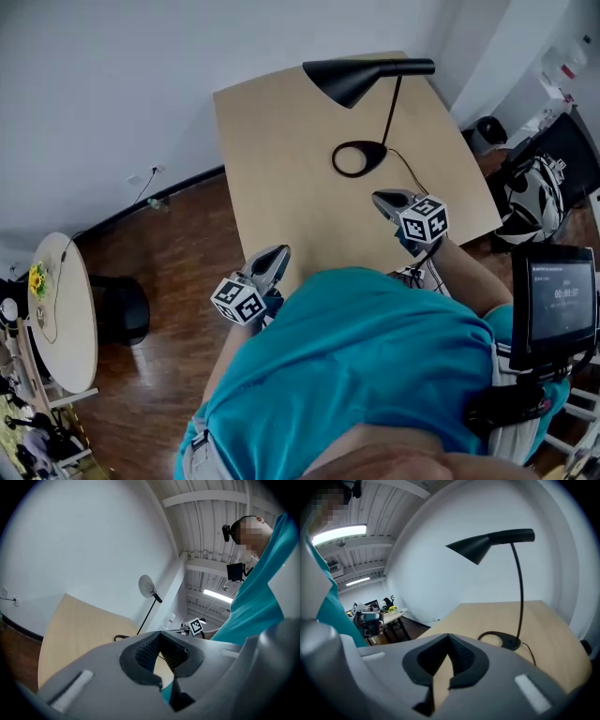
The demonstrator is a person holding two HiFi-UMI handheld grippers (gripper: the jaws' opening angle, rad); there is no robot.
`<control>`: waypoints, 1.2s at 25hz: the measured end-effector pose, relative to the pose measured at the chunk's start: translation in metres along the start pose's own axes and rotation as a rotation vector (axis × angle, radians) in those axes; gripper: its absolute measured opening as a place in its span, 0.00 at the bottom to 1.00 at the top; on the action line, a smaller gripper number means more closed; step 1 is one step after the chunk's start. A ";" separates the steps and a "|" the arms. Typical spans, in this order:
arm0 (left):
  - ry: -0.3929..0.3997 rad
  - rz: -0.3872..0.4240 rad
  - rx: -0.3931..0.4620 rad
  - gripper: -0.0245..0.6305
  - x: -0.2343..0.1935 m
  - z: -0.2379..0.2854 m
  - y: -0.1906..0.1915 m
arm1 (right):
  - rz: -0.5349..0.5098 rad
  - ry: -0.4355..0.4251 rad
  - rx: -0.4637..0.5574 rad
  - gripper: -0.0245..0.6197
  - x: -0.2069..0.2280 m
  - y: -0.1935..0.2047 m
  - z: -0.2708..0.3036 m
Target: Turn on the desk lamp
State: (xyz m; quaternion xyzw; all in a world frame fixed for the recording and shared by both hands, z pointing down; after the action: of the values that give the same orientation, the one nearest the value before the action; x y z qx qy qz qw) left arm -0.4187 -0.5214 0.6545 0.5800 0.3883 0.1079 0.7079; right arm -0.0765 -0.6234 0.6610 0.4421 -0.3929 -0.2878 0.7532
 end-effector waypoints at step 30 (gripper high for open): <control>-0.277 -0.159 -0.224 0.04 -0.069 0.138 -0.020 | -0.012 0.388 -0.212 0.04 0.349 0.055 0.117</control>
State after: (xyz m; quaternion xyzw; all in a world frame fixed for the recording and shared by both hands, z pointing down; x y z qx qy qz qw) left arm -0.3785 -0.6710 0.6695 0.4745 0.3173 0.0131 0.8210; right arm 0.0126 -0.9233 0.8634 0.4100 -0.2053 -0.2415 0.8552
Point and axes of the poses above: the fingertips, and each gripper's own axes: z forward along the fingers, x to its right, y out of its underside, the point moved 8 cm from there along -z, backward along the fingers, and after that the axes turned 8 degrees about -y, right-handed, at the moved point
